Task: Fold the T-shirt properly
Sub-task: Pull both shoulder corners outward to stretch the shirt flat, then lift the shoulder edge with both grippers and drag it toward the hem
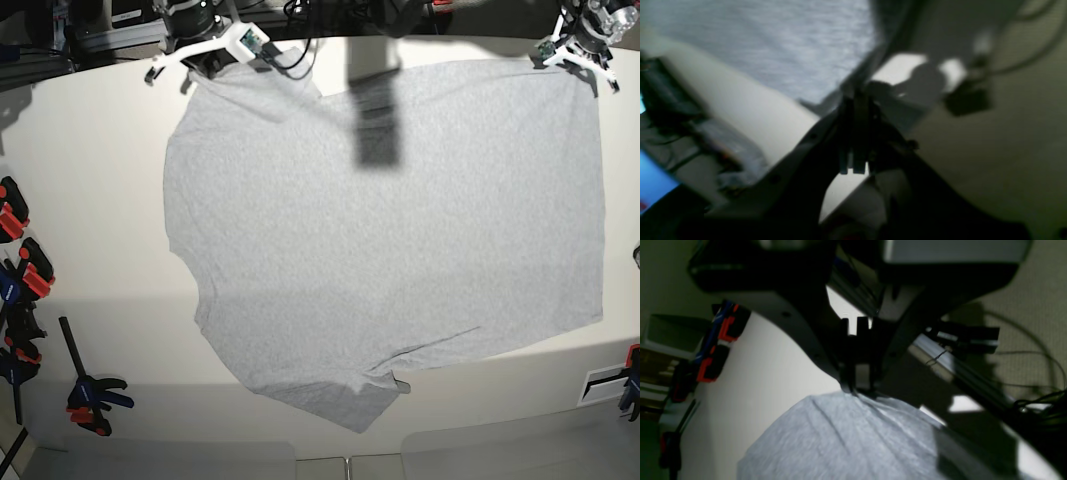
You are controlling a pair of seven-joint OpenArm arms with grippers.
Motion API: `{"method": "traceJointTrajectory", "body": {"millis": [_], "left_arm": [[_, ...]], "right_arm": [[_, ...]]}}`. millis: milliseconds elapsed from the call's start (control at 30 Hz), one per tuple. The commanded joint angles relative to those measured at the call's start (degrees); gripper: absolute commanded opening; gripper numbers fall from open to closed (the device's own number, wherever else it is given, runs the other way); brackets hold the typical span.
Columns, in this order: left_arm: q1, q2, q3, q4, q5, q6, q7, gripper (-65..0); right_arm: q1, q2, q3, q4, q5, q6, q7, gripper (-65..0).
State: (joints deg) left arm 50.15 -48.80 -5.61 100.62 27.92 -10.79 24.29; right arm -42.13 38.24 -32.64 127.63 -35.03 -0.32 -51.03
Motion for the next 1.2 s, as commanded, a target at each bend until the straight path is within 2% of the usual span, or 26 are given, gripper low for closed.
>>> {"method": "traceJointTrajectory", "body": {"millis": [0,67,133,267,400,533,767,900,1000,1167], "left_arm": [[0.13,-0.94,-0.48,0.90,2.54,3.10,0.35,-65.0],[0.13,-0.96,-0.48,1.01,5.33,6.19,0.33,-65.0],[0.13,-0.94,-0.48,1.01,6.78,7.80,0.31,-65.0],[-0.52,-0.92,-0.48,1.01,6.75,9.77,-0.42,-65.0],[-3.43,-0.37,-0.46,0.98,6.54,12.81,-4.24,-65.0],[-7.87,-0.26,-0.46,0.98,5.18,12.96,-5.92,-65.0],[-15.28,-0.26,-0.46,0.98,-6.86,12.96,-5.92,-65.0],[-17.84,-0.26,-0.46,0.98,-7.67,12.96,-5.90,-65.0],[-19.54,-0.22,-0.46,0.98,-7.91,12.98,-5.92,-65.0],[-21.27,-0.09,-0.46,0.98,-12.87,12.98,-5.92,-65.0]], "right_arm": [[0.57,0.48,0.07,1.27,-1.01,-1.27,0.74,-65.0],[2.38,0.48,0.07,1.25,-0.92,-1.27,0.83,-65.0],[4.48,0.48,0.07,1.25,-0.20,-1.27,1.14,-65.0],[10.12,0.48,0.07,1.25,4.70,-1.22,1.70,-65.0],[16.04,0.48,0.07,1.25,9.51,-1.18,1.99,-65.0],[21.38,0.48,0.07,1.18,12.17,-1.18,2.05,-65.0],[28.87,0.44,0.07,-1.03,13.29,-1.16,2.38,-65.0],[32.94,0.22,0.07,-4.50,17.35,-1.16,3.61,-65.0],[35.63,-0.70,0.04,-7.32,17.68,-1.01,4.70,-65.0],[39.45,-1.77,0.02,-10.29,18.27,-0.96,5.20,-65.0]]}}
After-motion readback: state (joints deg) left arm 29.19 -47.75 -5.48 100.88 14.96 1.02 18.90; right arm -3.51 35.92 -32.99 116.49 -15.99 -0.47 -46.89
